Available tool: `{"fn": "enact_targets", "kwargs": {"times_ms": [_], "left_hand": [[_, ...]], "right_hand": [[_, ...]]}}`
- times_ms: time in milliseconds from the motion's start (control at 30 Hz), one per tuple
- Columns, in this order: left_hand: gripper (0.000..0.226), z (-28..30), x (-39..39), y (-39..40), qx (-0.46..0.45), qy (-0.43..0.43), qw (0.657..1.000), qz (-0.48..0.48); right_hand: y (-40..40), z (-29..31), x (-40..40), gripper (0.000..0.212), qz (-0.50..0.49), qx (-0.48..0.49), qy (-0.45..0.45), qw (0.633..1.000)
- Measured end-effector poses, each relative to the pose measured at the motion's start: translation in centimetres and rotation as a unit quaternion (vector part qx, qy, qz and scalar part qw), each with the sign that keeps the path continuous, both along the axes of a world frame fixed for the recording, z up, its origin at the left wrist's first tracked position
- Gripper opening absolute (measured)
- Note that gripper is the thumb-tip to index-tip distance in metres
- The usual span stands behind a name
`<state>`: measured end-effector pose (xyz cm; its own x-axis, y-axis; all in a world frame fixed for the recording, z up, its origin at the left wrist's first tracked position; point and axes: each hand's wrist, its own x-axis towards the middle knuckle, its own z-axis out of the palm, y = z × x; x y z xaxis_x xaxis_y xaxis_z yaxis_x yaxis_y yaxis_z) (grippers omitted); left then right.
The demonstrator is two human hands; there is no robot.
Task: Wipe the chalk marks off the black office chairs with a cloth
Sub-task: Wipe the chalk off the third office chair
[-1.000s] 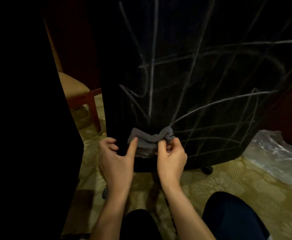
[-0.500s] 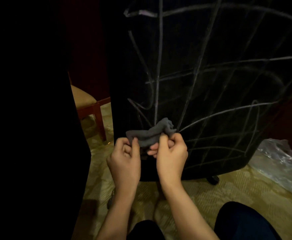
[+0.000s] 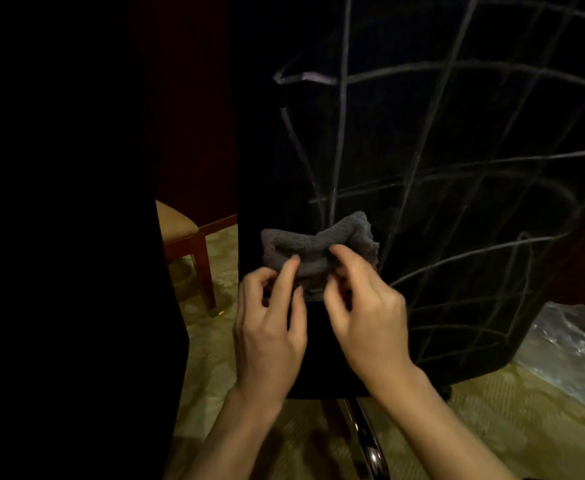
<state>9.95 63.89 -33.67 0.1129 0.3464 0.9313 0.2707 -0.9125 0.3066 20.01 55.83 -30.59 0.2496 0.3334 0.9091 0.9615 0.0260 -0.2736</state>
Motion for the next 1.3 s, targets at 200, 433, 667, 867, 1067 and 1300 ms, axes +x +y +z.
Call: {"fn": "enact_targets", "kwargs": {"times_ms": [200, 433, 667, 867, 1067, 1300], "left_hand": [[0.035, 2.0, -0.5, 0.4, 0.039, 0.076, 0.988, 0.130], [0.023, 8.2, -0.6, -0.1, 0.083, 0.034, 0.984, 0.155], [0.017, 19.4, -1.1, -0.6, 0.170, -0.033, 0.963, 0.204], [0.014, 15.0, -1.9, 0.9, 0.228, 0.006, 0.958, 0.173], [0.019, 20.0, -1.7, 1.0, 0.242, -0.007, 0.962, 0.123], [0.027, 26.9, -0.8, 0.5, 0.242, -0.065, 0.956, 0.152]], "right_hand": [[-0.5, 1.5, 1.7, 0.021, -0.152, -0.032, -0.200, 0.967], [-0.1, 6.8, 2.0, 0.011, -0.153, 0.049, -0.235, 0.959], [-0.7, 19.0, 1.2, 0.013, -0.191, 0.167, -0.280, 0.926], [-0.7, 14.8, 2.9, 0.005, -0.172, 0.059, -0.346, 0.920], [-0.7, 20.1, 2.5, 0.007, -0.154, 0.102, -0.347, 0.920], [-0.7, 27.3, 1.9, 0.022, -0.149, 0.176, -0.309, 0.922]]}}
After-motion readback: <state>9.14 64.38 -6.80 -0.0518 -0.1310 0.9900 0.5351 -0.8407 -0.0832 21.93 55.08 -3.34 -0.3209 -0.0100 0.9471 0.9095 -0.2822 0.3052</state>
